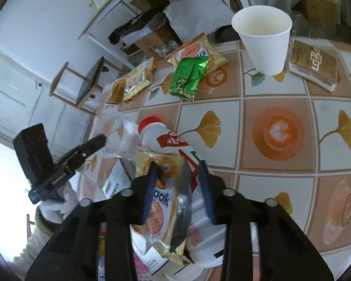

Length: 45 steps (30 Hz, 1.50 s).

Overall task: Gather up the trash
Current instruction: 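Grasp the Enaak snack packet with the right gripper while the left gripper grasps the clear plastic container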

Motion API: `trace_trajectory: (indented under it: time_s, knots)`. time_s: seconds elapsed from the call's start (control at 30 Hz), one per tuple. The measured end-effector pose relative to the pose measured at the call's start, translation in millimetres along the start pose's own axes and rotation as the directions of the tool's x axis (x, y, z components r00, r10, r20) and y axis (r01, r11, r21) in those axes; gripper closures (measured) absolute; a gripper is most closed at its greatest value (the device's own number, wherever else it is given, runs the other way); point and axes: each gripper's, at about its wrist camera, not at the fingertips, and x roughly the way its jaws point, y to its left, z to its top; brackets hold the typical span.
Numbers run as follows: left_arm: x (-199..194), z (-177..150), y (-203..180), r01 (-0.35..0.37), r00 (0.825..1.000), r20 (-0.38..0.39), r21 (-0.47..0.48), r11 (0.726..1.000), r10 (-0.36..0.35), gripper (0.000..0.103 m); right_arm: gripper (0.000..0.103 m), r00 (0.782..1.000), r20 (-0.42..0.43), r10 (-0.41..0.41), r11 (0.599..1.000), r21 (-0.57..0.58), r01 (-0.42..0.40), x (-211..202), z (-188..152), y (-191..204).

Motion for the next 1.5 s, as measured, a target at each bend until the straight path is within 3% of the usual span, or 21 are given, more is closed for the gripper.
trace_trajectory:
  time_s: [0.07, 0.37, 0.77, 1.5]
  knots:
    - [-0.7, -0.3, -1.7, 0.0, 1.0, 0.005, 0.002, 1.0, 0.0, 0.096, 0.089, 1.0, 0.007, -0.005, 1.0, -0.005, 0.005, -1.4, -0.3, 0.8]
    - [-5.4, -0.4, -6.1, 0.006, 1.0, 0.031, -0.007, 1.0, -0.006, 0.098, 0.103, 0.998, 0.052, 0.023, 0.999, -0.028, -0.021, -14.1, -3.9, 6.3]
    - [-32.1, 0.8, -16.5, 0.011, 0.997, 0.083, -0.003, 1.0, -0.01, 0.098, 0.103, 0.992, 0.1, 0.081, 0.997, -0.026, -0.078, -34.1, -12.0, 18.9]
    - [-120.4, -9.2, -56.6, 0.022, 0.98, 0.2, -0.027, 0.999, -0.016, 0.098, 0.103, 0.972, 0.187, 0.141, 0.99, -0.025, -0.139, -91.3, -32.0, 33.0]
